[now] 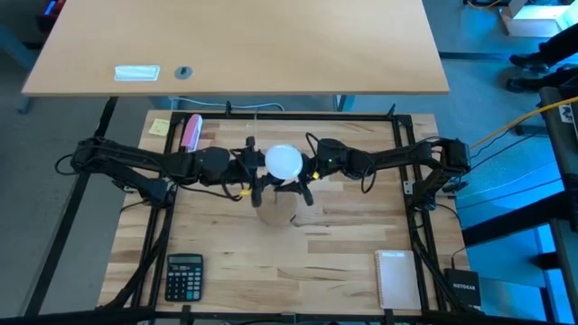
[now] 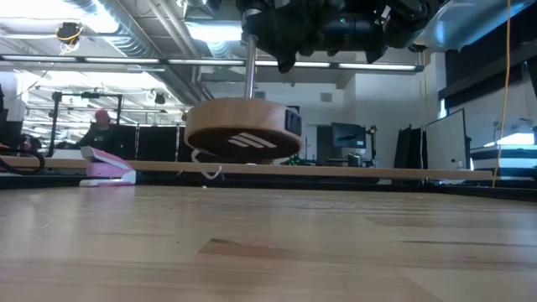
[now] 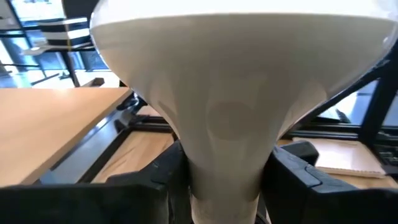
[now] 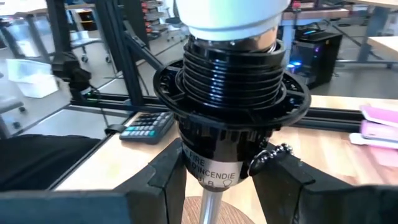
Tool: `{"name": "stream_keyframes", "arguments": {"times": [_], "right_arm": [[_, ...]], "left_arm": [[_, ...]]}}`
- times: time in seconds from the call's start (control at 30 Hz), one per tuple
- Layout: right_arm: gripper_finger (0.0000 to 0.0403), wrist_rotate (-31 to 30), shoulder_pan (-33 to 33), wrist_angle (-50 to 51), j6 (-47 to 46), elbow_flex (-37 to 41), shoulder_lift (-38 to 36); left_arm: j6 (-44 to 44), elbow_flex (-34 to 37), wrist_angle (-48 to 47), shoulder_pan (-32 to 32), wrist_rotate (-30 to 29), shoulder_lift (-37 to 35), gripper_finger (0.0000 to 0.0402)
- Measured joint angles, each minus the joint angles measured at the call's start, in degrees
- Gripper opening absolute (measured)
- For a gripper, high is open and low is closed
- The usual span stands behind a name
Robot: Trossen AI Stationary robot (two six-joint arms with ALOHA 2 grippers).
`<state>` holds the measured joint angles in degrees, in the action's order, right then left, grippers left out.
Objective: Screw lightbulb
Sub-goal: Insert the lightbulb into the desk lamp
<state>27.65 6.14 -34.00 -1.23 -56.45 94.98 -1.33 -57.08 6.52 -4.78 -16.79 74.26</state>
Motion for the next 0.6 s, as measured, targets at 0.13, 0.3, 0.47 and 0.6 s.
{"name": "stream_keyframes", "arguments": {"times": [0.13, 0.3, 0.47, 0.6], "right_arm": [[0.0152, -0.5, -0.1, 0.0, 0.0, 0.0, 0.0], [0.0152, -12.6, -0.2, 0.7, 0.0, 0.0, -0.1], [0.0152, -25.6, -0.2, 2.1, 0.3, -0.2, -0.2], [0.0152, -31.8, -0.4, 2.1, 0.4, -0.3, -0.3]], "left_arm": [[0.5, 0.1, 1.0, 0.0, -1.1, 0.1, 0.0143], [3.1, 0.2, 2.0, -0.8, -12.9, 0.2, 0.0143], [4.0, 0.3, 3.2, -1.8, -22.7, 0.3, 0.0143], [2.9, 0.4, 5.4, -2.4, -26.5, 0.3, 0.0143]]}}
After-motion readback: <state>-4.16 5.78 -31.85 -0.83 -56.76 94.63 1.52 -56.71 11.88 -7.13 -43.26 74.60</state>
